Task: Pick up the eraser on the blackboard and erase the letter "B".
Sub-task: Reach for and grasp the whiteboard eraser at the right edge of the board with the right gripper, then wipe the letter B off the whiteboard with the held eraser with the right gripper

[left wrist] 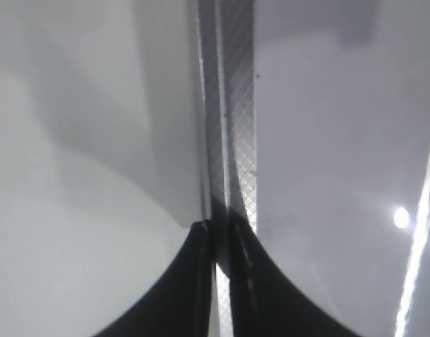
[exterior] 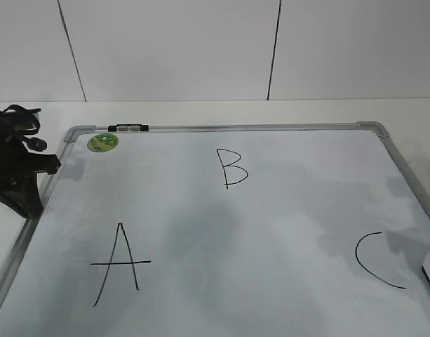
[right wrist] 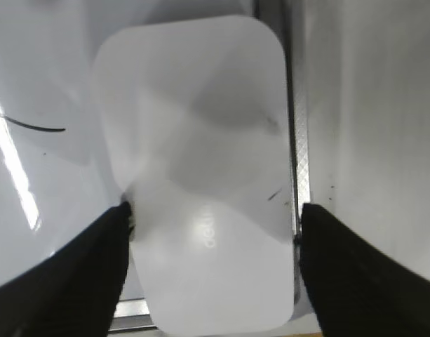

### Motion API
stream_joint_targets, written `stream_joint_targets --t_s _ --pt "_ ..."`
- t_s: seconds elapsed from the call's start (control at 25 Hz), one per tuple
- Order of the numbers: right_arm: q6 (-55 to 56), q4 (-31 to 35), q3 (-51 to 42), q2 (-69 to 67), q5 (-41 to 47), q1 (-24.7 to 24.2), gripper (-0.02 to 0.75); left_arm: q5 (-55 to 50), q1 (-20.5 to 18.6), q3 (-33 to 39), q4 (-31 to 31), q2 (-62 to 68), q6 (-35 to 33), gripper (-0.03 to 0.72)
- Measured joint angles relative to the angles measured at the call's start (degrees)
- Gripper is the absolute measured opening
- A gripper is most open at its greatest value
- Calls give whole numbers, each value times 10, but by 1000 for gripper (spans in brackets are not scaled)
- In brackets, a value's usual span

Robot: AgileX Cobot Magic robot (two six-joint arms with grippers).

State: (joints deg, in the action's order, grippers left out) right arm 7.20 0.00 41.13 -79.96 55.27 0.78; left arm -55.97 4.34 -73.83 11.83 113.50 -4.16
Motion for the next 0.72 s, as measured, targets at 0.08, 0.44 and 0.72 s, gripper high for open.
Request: stream_joint_targets --t_s 0.08,0.44,0.72 --pt "-1 0 0 0 -6 0 643 0 0 0 0 0 0 19" --pt "-22 0 1 -23 -18 0 665 0 0 0 0 0 0 19" --pt "-27 0 1 -42 -22 0 664 0 0 0 0 0 0 19"
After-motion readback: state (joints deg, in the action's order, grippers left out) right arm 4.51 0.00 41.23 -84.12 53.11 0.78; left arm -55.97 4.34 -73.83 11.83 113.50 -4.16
